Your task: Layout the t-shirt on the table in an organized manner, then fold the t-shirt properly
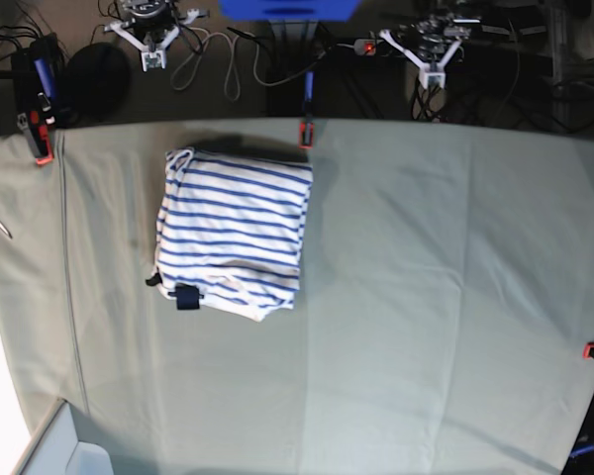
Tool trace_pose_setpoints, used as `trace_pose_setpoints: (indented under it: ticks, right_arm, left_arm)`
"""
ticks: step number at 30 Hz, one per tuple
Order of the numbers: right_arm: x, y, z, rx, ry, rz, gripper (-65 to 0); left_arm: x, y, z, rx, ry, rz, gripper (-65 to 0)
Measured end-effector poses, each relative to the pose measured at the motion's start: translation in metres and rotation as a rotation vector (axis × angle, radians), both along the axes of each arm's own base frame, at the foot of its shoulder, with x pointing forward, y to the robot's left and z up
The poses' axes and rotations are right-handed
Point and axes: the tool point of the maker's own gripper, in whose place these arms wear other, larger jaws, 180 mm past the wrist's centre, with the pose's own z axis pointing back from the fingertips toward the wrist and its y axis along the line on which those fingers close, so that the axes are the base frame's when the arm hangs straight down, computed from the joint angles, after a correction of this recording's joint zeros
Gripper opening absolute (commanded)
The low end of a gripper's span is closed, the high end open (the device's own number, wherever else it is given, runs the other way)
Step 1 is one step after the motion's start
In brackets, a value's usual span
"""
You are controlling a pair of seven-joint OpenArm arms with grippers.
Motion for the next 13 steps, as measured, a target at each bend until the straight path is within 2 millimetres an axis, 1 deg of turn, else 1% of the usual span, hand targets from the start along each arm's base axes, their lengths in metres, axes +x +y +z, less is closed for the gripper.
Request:
trace_pose_setpoints:
  ticks: [3,5,9,10,13]
  right_arm:
    - [0.003,-0.014,0.004,-0.103,-0.008,0.009,-65.0]
    - [0.002,-0.015,0.005,-0.135,-0.008,0.012,-65.0]
    - [-0.003,-0.009,0.004,-0.135,0.002,0.01,-65.0]
    - [-0.002,-0.006,0.004,-0.131,0.002,0.009,-65.0]
    - [-0.011,0.008,-0.002,-0.111,0.059,-0.011,-65.0]
  left_arm:
    - [-0.006,-0.021,-0.002,-0.028,0.017,-0.049,-65.0]
    - [-0.003,-0.028,-0.002,-0.038,0.013,-0.051,-65.0]
    - [0.002,-0.036,-0.001,-0.045,0.002,-0.053,-65.0]
    - [0.001,-0.037,-0.001,-0.048,0.003,-0.053,-65.0]
    - [-0.001,-0.041,-0.002,-0.053,0.006,-0.053,-65.0]
